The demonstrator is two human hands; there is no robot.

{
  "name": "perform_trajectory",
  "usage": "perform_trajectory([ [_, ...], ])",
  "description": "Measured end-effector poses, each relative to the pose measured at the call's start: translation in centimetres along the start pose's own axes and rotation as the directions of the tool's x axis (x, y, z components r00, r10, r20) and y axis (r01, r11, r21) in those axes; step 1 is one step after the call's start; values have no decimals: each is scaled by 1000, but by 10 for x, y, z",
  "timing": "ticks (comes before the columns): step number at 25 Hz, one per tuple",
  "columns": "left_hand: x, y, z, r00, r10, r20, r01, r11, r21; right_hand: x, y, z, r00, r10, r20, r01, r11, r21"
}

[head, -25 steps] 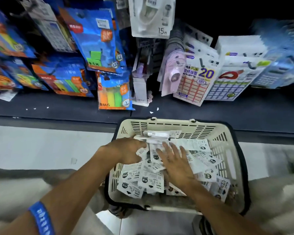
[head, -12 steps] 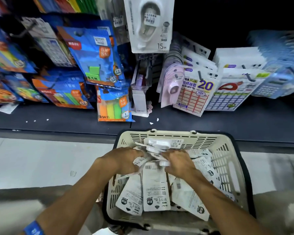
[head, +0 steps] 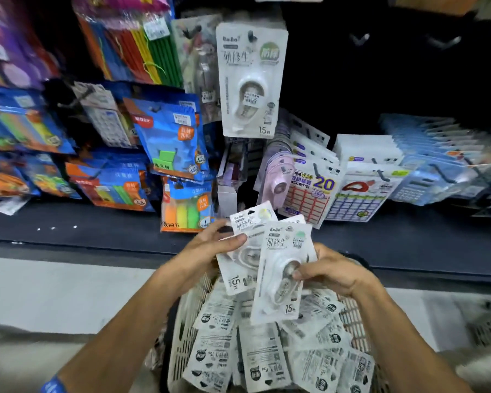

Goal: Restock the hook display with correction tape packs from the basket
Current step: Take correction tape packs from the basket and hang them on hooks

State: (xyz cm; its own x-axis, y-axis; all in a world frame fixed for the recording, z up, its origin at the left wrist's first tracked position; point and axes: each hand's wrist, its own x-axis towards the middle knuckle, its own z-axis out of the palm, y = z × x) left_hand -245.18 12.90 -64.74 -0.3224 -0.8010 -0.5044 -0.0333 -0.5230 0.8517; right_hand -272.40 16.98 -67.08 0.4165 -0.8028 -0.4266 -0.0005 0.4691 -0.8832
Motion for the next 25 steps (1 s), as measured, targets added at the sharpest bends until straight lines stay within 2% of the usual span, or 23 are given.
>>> perform_trajectory([
  [2, -5, 7, 4, 1000, 22, -10, -23, 982, -185, -5, -10, 6, 995, -44, 86, 40, 998, 49],
  [4, -14, 18, 7, 994, 21, 106, 0, 982, -191, -8, -20, 15, 988, -121, 99, 114, 991, 75],
  [7, -26, 38, 5, 980, 84, 182, -57, 987, -147, -4, -39, 27, 952, -287, -110, 305, 925, 227],
  [9, -35, 57, 6, 970, 180, 164, -163, 980, -114, 1, -58, 38, 882, -397, -256, 465, 824, 324],
  [10, -41, 67, 6, 963, 235, 130, -225, 970, -90, 2, -67, 44, 844, -414, -340, 518, 794, 319],
  [13, -62, 103, 0, 904, 423, -56, -424, 906, -12, 1, -100, 62, 706, -459, -539, 612, 779, 139],
  [15, -78, 127, -16, 836, 532, -135, -544, 836, -71, -1, -131, 74, 585, -575, -572, 691, 723, -21],
  [17, -94, 146, -31, 794, 591, -141, -608, 776, -169, 1, -164, 85, 498, -688, -528, 762, 638, -112],
  [20, -106, 157, -37, 804, 585, -106, -587, 752, -300, 12, -204, 99, 488, -710, -507, 683, 673, -285],
  [23, -107, 159, -27, 817, 555, -158, -570, 733, -371, 18, -208, 98, 441, -653, -615, 522, 744, -416],
  [25, -104, 163, -22, 824, 540, -172, -563, 743, -362, 18, -201, 96, 412, -655, -633, 493, 745, -449],
])
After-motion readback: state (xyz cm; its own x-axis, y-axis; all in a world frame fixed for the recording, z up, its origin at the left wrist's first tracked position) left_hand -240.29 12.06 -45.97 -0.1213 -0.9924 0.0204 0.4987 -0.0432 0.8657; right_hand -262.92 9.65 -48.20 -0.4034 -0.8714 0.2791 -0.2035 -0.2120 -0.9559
